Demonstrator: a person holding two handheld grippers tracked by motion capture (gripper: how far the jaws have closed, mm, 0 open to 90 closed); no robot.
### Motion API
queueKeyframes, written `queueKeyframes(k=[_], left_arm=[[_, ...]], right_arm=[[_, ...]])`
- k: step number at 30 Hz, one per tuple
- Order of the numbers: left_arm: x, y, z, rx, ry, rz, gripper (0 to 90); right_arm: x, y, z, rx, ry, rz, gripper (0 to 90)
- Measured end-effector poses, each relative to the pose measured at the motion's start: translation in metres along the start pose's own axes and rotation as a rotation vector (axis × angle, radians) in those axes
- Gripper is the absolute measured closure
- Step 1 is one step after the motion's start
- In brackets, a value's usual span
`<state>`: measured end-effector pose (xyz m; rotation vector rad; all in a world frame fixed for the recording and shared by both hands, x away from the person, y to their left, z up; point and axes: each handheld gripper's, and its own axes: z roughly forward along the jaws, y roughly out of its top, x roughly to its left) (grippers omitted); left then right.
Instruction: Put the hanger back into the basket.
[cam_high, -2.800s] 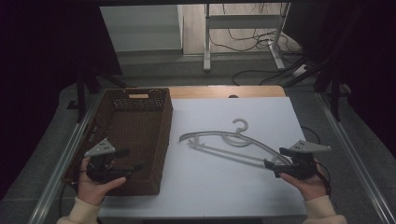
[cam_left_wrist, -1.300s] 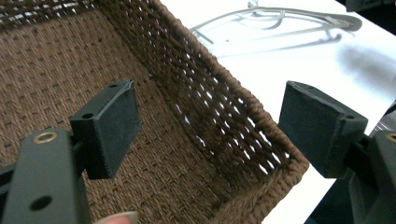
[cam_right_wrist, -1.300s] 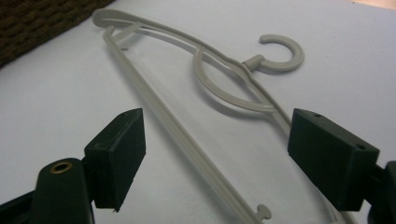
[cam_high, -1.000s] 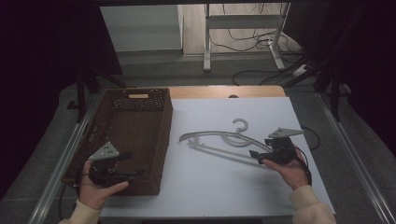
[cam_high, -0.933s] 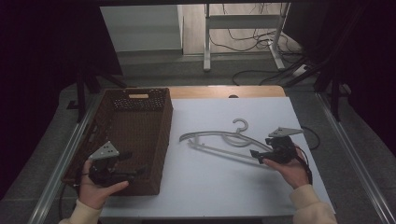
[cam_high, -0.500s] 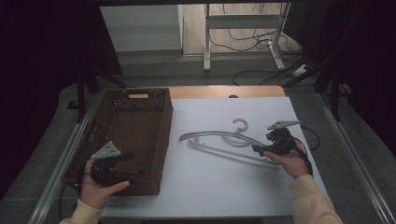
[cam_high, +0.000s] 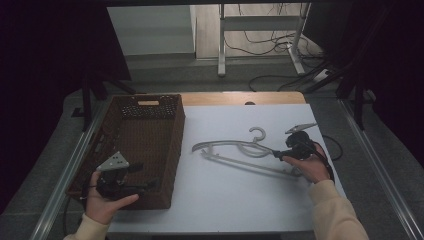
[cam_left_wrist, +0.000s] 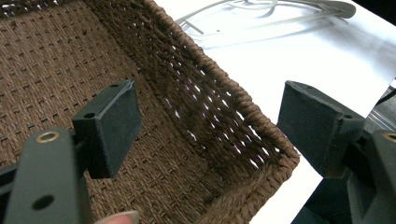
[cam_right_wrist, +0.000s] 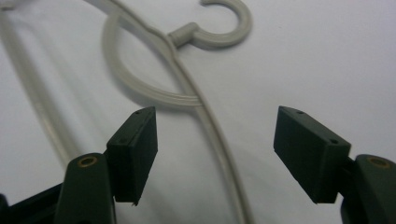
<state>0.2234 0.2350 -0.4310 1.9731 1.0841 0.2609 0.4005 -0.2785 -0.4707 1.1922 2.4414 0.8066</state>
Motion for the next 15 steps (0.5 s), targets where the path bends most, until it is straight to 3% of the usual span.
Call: queueKeyframes(k=[4,8,15], left_arm=[[0.000,0.000,0.001,0.003,0.003,-0.003,21.0],[0.000,0.000,0.001,-0.001,0.005,-0.003,20.9],[0.001,-0.001,0.000,-0.001,0.009,-0.006,20.7]], right_arm=[[-0.008,-0.001,0.008,0.037,-0.009,0.002,34.5],[-0.014,-0.003,0.013,0.110,-0.015,-0.013,38.4],[-0.015,-0.005,0.018,0.169,-0.026,-0.029,48.3]])
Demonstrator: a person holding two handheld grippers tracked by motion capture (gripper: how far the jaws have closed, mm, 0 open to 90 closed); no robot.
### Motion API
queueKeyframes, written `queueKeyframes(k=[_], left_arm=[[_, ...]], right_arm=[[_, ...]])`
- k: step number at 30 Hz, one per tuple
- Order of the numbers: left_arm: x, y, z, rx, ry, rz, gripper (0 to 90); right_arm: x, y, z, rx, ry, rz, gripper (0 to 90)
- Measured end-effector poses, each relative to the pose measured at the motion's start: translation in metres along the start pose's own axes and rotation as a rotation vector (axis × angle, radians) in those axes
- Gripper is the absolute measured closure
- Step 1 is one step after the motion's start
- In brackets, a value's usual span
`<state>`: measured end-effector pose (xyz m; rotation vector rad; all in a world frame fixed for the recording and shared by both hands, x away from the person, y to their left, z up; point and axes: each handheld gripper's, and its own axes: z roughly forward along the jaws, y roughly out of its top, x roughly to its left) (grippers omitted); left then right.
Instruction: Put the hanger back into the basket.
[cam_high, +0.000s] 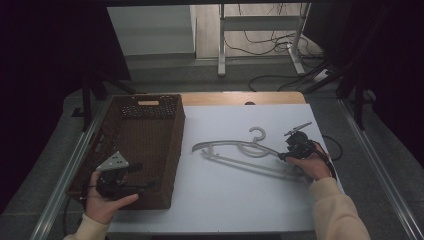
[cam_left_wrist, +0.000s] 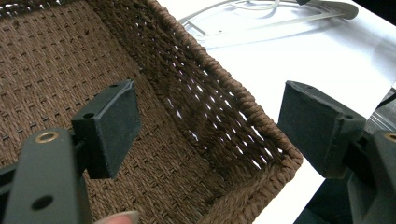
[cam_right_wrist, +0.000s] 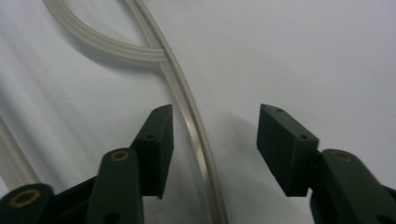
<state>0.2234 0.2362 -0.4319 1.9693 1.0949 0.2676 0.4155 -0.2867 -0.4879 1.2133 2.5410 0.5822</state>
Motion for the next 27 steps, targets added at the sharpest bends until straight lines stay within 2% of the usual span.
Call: queueKeyframes(k=[5,7,9,12,13,14,16,17,18,21,24,27], left_arm=[[0.0002,0.0003,-0.0001,-0.002,0.001,0.000,20.6],[-0.0003,0.0003,0.0001,0.000,0.002,0.002,20.6],[-0.0007,0.0006,-0.0004,-0.002,0.004,0.002,20.6],[-0.0011,0.0013,-0.0008,-0.003,0.006,0.003,20.7],[-0.0012,0.0013,-0.0008,-0.003,0.006,0.004,20.6],[-0.0013,0.0013,-0.0008,-0.003,0.006,0.004,20.6],[-0.0014,0.0010,-0.0010,-0.002,0.007,0.004,20.6],[-0.0014,0.0008,-0.0012,-0.003,0.008,0.003,20.7],[-0.0013,0.0006,-0.0014,-0.003,0.009,0.003,20.7],[-0.0009,0.0002,-0.0018,-0.004,0.006,0.001,20.7],[-0.0012,0.0009,-0.0033,-0.012,-0.003,-0.004,20.7],[-0.0015,0.0014,-0.0043,-0.017,-0.002,-0.002,20.8]], right_arm=[[0.0000,-0.0006,0.0038,0.030,0.016,-0.010,56.7],[-0.0006,-0.0008,0.0071,0.059,0.013,-0.015,59.3],[-0.0013,-0.0008,0.0071,0.054,0.022,-0.012,61.1],[-0.0021,-0.0002,0.0075,0.058,0.058,-0.015,69.9],[-0.0022,0.0002,0.0078,0.056,0.069,-0.027,75.6],[-0.0022,0.0002,0.0078,0.056,0.069,-0.027,75.6],[-0.0019,0.0003,0.0077,0.056,0.069,-0.051,76.9],[-0.0015,-0.0005,0.0076,0.048,0.072,-0.092,78.5],[-0.0015,-0.0005,0.0076,0.048,0.072,-0.092,78.5],[0.0003,-0.0013,0.0071,0.041,0.074,-0.159,82.1],[0.0004,-0.0020,0.0061,0.033,0.047,-0.181,82.4],[-0.0026,-0.0048,0.0030,0.011,0.060,-0.184,82.6]])
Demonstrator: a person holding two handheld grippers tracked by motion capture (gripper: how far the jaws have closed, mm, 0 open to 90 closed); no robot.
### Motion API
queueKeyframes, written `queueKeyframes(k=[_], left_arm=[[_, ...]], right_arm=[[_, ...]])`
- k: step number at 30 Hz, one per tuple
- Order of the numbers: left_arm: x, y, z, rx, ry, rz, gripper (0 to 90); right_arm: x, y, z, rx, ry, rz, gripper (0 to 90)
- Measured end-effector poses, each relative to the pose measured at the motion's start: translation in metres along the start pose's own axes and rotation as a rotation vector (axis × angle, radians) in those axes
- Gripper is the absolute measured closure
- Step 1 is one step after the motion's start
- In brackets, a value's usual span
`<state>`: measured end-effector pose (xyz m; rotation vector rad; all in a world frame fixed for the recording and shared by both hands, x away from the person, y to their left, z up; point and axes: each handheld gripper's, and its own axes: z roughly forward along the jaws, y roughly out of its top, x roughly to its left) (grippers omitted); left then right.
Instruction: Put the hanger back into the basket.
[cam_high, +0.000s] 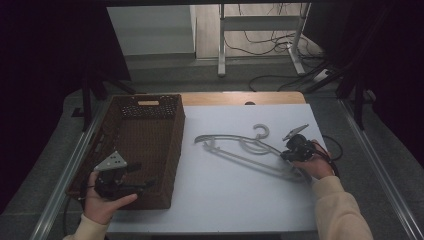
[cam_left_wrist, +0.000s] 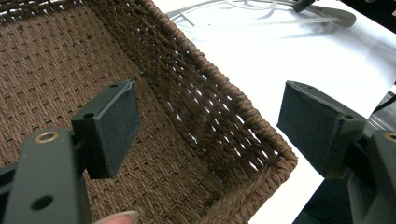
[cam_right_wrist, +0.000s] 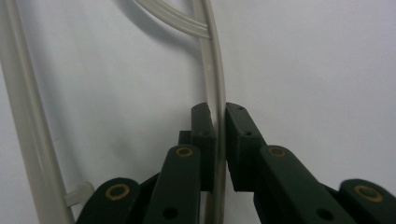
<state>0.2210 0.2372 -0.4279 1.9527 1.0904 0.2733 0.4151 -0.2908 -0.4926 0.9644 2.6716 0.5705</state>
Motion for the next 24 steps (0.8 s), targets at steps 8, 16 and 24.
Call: queueKeyframes(k=[8,16,24], left_arm=[[0.000,0.000,0.001,0.001,0.005,0.001,20.8],[0.002,0.000,-0.001,-0.002,0.008,-0.001,20.8],[0.002,-0.001,0.000,0.000,0.010,-0.002,21.0]], right_arm=[[-0.002,-0.002,-0.012,-0.059,0.024,0.021,82.7],[-0.005,-0.003,-0.029,-0.176,0.075,0.069,82.7],[0.001,-0.006,-0.049,-0.228,0.085,0.053,82.6]])
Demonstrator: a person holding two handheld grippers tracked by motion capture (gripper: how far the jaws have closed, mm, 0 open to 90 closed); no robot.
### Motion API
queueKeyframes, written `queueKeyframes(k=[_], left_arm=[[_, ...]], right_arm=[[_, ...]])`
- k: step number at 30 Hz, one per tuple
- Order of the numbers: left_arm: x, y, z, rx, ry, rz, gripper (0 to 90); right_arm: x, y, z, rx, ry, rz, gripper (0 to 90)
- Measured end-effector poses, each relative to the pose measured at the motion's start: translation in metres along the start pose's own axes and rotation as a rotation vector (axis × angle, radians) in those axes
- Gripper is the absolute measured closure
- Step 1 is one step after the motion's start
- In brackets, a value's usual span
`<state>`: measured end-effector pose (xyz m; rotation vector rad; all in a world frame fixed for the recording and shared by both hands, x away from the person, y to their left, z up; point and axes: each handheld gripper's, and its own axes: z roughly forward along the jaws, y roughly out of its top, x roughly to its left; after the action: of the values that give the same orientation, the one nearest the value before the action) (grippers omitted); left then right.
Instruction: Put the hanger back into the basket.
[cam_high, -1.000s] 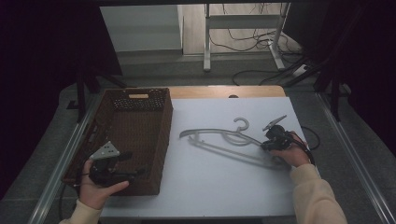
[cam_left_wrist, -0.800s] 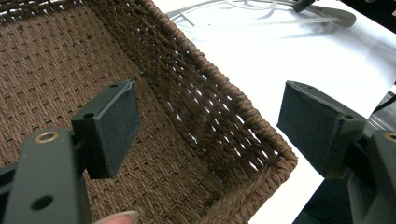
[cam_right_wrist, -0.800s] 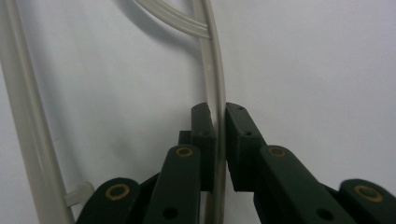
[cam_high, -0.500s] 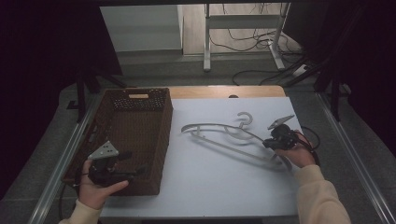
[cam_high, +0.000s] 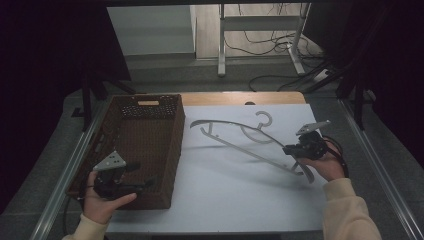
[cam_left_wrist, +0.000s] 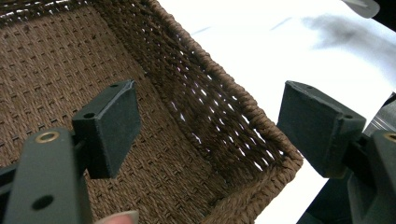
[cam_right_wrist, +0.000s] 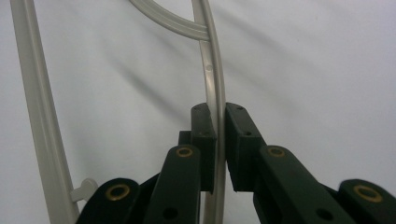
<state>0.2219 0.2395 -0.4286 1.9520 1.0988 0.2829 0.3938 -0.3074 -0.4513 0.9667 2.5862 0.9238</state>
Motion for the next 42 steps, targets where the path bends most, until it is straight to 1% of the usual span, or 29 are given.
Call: queueKeyframes(k=[2,6,8,9,11,12,13,16,18,19,22,25,29,35,39,42], left_arm=[[0.000,0.000,0.000,0.000,0.000,0.001,21.1],[0.000,0.000,0.000,0.001,0.000,0.000,21.1],[0.001,0.000,-0.001,0.001,-0.001,0.000,21.1],[0.001,0.000,-0.001,0.001,-0.001,0.000,21.2],[0.001,0.000,-0.001,0.000,-0.004,-0.003,21.3],[0.001,0.000,-0.001,-0.002,-0.005,-0.005,21.6],[0.001,0.000,-0.001,-0.002,-0.006,-0.007,21.6],[0.001,0.001,-0.001,-0.002,-0.009,-0.010,21.6],[0.001,0.001,0.000,0.000,-0.011,-0.009,21.5],[0.001,0.001,0.000,0.000,-0.012,-0.011,21.5],[0.001,0.000,0.000,0.001,-0.012,-0.012,21.4],[0.002,0.000,0.000,0.000,-0.019,-0.024,21.4],[0.003,0.000,-0.001,-0.001,-0.029,-0.034,21.4],[0.004,0.001,-0.002,-0.005,-0.027,-0.039,21.2],[0.003,0.003,-0.006,-0.017,-0.026,-0.037,21.1],[0.003,0.004,-0.007,-0.026,-0.032,-0.037,21.1]], right_arm=[[0.004,0.001,-0.008,-0.018,-0.001,-0.009,82.6],[0.008,0.001,-0.014,-0.037,0.007,-0.021,82.6],[0.014,0.001,-0.019,-0.051,0.015,-0.033,82.6],[0.014,0.001,-0.019,-0.051,0.015,-0.033,82.6],[0.018,0.002,-0.022,-0.052,0.013,-0.050,82.6],[0.023,0.003,-0.025,-0.054,0.015,-0.068,82.6],[0.023,0.003,-0.025,-0.054,0.015,-0.068,82.6],[0.030,0.004,-0.027,-0.064,0.034,-0.094,82.6],[0.034,0.005,-0.027,-0.067,0.038,-0.107,82.6],[0.038,0.006,-0.028,-0.066,0.046,-0.116,82.6],[0.041,0.007,-0.028,-0.068,0.056,-0.127,82.6],[0.046,0.009,-0.027,-0.070,0.063,-0.144,82.6],[0.051,0.009,-0.025,-0.066,0.076,-0.157,82.6],[0.058,0.010,-0.025,-0.067,0.096,-0.177,82.6],[0.061,0.011,-0.025,-0.071,0.102,-0.184,82.6],[0.062,0.011,-0.024,-0.070,0.107,-0.191,82.6]])
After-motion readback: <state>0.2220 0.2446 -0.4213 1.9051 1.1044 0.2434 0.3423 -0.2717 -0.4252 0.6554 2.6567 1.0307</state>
